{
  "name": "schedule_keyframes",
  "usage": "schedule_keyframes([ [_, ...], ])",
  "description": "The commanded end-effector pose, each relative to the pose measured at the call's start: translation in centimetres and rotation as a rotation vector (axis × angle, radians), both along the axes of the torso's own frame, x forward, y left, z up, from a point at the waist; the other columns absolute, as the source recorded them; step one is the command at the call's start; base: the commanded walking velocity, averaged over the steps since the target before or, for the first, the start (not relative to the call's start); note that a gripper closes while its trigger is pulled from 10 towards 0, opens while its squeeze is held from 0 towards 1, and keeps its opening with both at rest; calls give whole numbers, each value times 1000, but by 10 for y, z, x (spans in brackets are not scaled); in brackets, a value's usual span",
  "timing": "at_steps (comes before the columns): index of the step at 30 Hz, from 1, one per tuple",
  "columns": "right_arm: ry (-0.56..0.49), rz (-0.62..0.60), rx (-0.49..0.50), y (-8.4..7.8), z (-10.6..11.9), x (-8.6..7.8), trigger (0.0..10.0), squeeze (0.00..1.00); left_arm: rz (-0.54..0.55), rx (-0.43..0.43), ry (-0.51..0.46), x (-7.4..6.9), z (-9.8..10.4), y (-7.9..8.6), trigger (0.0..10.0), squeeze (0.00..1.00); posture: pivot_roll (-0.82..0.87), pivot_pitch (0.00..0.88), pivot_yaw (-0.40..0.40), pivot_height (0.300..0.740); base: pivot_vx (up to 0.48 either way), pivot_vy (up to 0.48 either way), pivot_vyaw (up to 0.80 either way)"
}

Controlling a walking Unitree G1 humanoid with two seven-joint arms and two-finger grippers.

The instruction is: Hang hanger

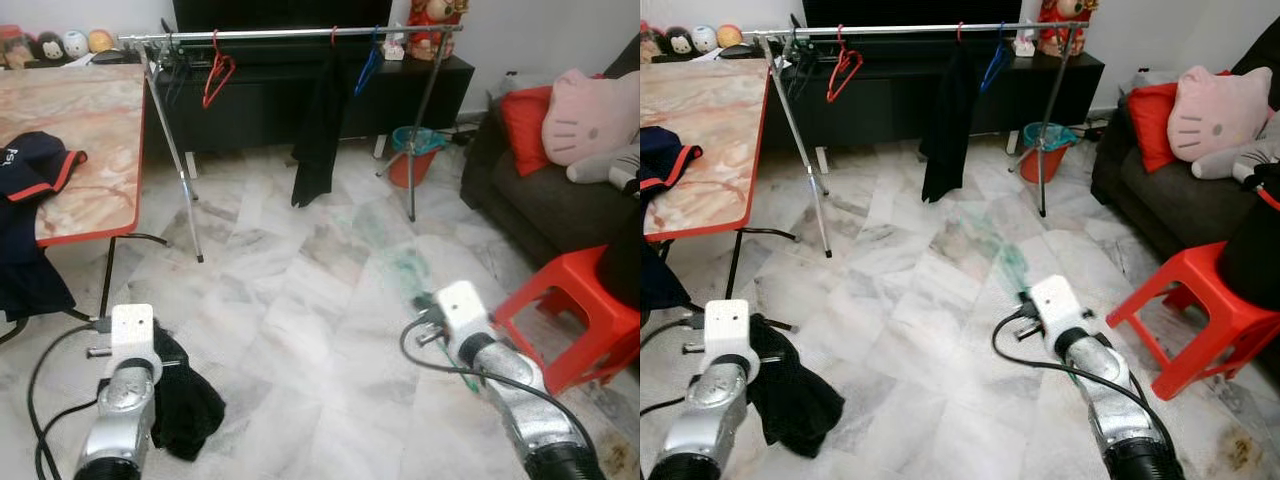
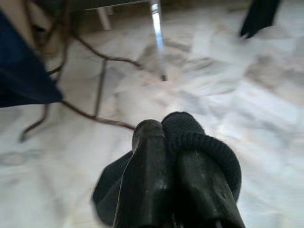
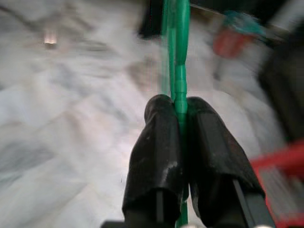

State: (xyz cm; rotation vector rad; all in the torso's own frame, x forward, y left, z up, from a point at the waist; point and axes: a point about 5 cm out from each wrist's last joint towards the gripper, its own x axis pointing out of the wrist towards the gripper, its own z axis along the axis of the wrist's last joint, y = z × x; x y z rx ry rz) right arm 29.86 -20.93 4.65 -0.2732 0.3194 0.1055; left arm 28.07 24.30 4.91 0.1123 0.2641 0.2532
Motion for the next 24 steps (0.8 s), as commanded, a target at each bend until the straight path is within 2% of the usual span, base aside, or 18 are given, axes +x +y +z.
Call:
schedule_keyframes([
  [1,81,-162,26,-11,-28,-17,10000,0,-75,-38,-110,6,16,-13,10000,0,74,0,-69,740,0,0,0],
  [3,139,-225,26,-14,-44,-27,10000,0,-74,-86,-151,6,21,-16,10000,0,75,0,-66,740,0,0,0],
  [4,195,-253,-12,-17,-59,-38,10000,0,-80,-124,-192,6,26,-19,10000,0,77,0,-64,740,0,0,0],
  [8,301,-314,-30,-21,-80,-59,10000,0,-105,-141,-242,6,34,-24,10000,0,81,0,-57,740,0,0,0],
  [9,376,-355,-13,-21,-93,-73,10000,0,-127,-141,-257,6,38,-28,10000,0,81,0,-51,740,0,0,0],
  [14,488,-373,7,-14,-111,-95,10000,0,-139,-135,-265,6,42,-31,10000,0,91,0,-44,740,0,0,0],
  [15,488,-373,7,-14,-111,-95,10000,0,-139,-135,-265,6,42,-31,10000,0,91,0,-44,740,0,0,0],
  [20,625,-422,19,-7,-131,-127,10000,0,-159,-143,-279,6,45,-37,10000,0,104,0,-32,740,0,0,0],
  [21,625,-422,19,-7,-131,-127,10000,0,-159,-143,-279,6,45,-37,10000,0,104,0,-32,740,0,0,0],
  [24,639,-510,82,-7,-137,-141,10000,0,-217,-143,-305,2,50,-54,10000,0,108,0,-29,740,0,0,0],
])
